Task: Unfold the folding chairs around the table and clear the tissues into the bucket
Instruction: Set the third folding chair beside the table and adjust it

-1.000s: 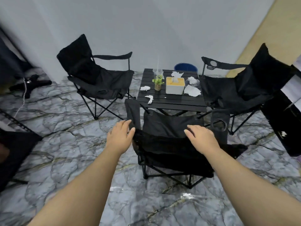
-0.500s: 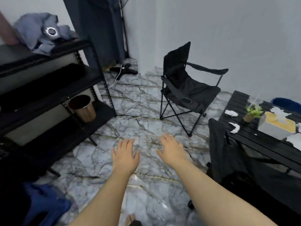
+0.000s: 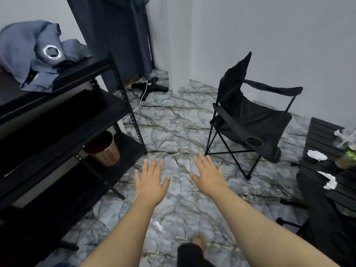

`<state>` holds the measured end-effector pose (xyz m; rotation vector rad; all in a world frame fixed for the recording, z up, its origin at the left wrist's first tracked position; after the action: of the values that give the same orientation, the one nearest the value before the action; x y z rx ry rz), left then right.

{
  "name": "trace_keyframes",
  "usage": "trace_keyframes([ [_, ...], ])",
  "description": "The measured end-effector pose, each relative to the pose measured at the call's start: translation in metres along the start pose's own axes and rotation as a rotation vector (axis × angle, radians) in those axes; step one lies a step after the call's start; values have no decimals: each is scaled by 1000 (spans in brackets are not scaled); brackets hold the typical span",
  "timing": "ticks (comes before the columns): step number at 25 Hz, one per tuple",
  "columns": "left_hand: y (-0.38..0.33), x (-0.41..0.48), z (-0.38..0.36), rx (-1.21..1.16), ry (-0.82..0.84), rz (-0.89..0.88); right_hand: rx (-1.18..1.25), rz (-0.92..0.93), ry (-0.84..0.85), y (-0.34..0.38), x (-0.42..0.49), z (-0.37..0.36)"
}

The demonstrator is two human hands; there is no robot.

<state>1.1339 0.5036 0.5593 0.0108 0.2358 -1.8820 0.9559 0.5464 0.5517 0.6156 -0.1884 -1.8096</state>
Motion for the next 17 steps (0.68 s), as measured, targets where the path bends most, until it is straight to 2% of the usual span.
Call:
trace_keyframes([
  [8,-13,230,43,61,12,-108,6,-36,-57,4,202,85],
  [13,-50,384,83,34,-13,-303,-1,-100,-229,-11,312,174],
  [17,-104,504,97,35,-7,-504,3,-248,-415,-48,382,236],
])
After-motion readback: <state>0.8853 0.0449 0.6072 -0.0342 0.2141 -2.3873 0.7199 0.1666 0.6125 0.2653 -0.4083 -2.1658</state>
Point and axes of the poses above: each hand's wrist, its own x-axis towards the middle knuckle, its own z-axis out of the back of the hand, y = z × x, the point moved 8 cm from there along x, towards the middle knuckle, and after that the axes turned 9 degrees about x, right-handed, at the moved point
